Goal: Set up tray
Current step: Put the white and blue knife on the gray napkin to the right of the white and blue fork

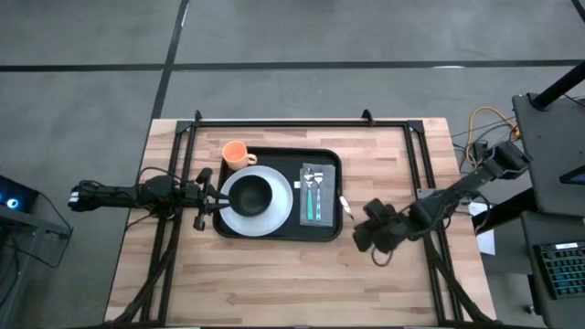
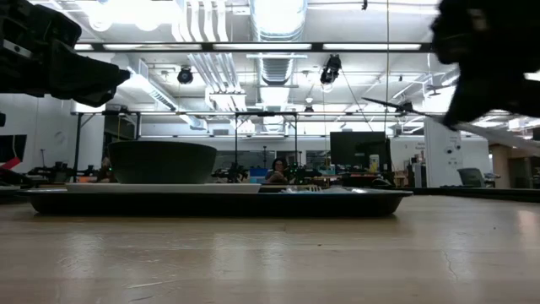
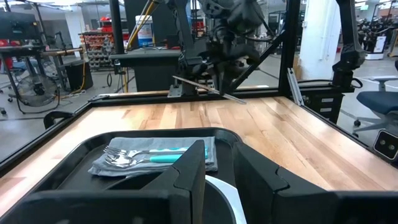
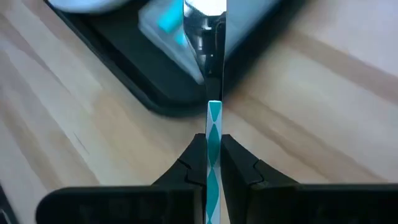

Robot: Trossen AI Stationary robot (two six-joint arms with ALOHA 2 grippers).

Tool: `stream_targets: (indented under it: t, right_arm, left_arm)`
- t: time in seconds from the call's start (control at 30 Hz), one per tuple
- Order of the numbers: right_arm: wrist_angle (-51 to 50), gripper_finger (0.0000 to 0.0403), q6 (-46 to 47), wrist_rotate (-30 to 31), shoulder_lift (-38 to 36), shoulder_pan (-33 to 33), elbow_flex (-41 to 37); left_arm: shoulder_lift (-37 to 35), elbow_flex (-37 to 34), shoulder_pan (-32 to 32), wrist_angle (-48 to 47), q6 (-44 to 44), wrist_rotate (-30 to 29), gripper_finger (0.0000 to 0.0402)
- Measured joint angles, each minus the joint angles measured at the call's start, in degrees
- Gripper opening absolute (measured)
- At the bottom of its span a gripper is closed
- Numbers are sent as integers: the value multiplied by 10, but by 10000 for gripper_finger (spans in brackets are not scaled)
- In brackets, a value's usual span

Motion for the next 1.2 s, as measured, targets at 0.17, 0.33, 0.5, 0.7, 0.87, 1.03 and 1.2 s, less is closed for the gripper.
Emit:
stream_targets:
  t: [0.17, 0.33, 0.5, 0.7, 0.87, 1.03, 1.2]
  right_arm:
    - [98, 13, -68, 2, 19, -68, 0]
    - [139, 13, -84, 1, 55, -122, 13]
    - [141, 13, -65, -1, 108, -173, 46]
    - [137, 13, -61, -46, 196, -240, 111]
    - [71, 13, -64, -67, 262, -282, 197]
    - [-57, 13, -25, -68, 299, -293, 285]
    - [-86, 13, -6, -92, 317, -292, 315]
  left_arm:
    - [0, 0, 0, 0, 0, 0, 64]
    - [0, 0, 0, 0, 0, 0, 64]
    - [0, 0, 0, 0, 0, 0, 64]
    - [0, 0, 0, 0, 0, 0, 64]
    - [0, 0, 0, 0, 0, 0, 64]
    - [0, 0, 0, 0, 0, 0, 64]
    - [1, 0, 0, 0, 0, 0, 64]
